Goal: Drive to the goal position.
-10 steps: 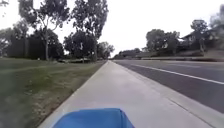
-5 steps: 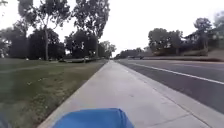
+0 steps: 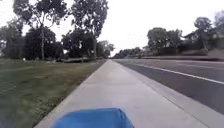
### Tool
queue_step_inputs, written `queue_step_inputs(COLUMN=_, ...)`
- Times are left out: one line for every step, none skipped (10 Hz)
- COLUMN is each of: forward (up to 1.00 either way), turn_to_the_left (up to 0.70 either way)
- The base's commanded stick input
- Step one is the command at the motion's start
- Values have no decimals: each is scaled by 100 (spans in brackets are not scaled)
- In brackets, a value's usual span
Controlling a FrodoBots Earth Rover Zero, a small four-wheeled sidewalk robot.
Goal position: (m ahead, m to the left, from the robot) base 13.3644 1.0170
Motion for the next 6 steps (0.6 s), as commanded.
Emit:
queue_step_inputs(forward=100, turn_to_the_left=0)
queue_step_inputs(forward=100, turn_to_the_left=27)
queue_step_inputs(forward=100, turn_to_the_left=27)
queue_step_inputs(forward=100, turn_to_the_left=21)
queue_step_inputs(forward=100, turn_to_the_left=8)
queue_step_inputs(forward=100, turn_to_the_left=0)
